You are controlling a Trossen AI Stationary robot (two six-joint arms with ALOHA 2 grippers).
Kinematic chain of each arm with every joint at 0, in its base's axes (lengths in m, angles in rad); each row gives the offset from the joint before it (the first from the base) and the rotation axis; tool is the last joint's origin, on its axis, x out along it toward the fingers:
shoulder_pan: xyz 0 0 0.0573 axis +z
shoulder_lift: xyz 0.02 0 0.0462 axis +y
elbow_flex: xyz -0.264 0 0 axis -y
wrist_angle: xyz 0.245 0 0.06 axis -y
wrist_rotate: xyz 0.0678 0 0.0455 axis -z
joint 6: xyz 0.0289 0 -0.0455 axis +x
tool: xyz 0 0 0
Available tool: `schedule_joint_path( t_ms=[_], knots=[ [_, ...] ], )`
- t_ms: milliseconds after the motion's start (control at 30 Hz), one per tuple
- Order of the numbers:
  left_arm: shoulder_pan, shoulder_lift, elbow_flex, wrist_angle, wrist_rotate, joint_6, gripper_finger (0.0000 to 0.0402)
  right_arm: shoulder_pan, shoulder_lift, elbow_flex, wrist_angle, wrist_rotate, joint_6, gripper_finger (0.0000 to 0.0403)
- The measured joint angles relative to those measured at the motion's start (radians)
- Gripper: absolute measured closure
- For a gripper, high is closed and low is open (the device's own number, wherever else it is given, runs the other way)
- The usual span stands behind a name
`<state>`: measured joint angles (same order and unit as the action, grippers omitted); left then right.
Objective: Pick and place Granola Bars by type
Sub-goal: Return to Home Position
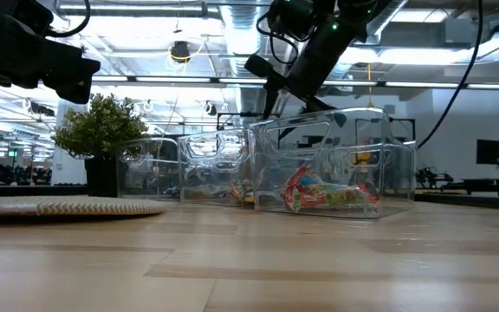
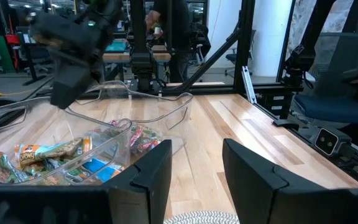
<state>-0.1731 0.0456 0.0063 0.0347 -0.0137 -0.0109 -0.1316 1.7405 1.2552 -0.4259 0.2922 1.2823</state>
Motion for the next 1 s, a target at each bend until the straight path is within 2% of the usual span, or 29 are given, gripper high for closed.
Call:
schedule_joint_path(
  t_ms=[133,300,400,567,800,1000],
  knots=[
    [0.0,0.0,0.0,0.0,0.0,0.0,0.0264,0.043,-0.009,-0.001,0.036,-0.03,-0.243,0.0242],
    [0.0,0.0,0.0,0.0,0.0,0.0,0.0264,0.118,-0.044,-0.001,0.156,-0.159,-0.599,0.0247],
    [0.0,0.0,0.0,0.0,0.0,0.0,0.0264,0.164,-0.091,0.0,0.18,-0.21,-0.724,0.025],
    [0.0,0.0,0.0,0.0,0.0,0.0,0.0264,0.248,-0.188,-0.024,0.166,-0.215,-0.912,0.0249],
    [0.0,0.0,0.0,0.0,0.0,0.0,0.0264,0.406,-0.395,-0.217,0.208,-0.215,-0.978,0.025],
    [0.0,0.0,0.0,0.0,0.0,0.0,0.0264,0.549,-0.57,-0.458,0.418,-0.215,-0.98,0.0254]
  ],
)
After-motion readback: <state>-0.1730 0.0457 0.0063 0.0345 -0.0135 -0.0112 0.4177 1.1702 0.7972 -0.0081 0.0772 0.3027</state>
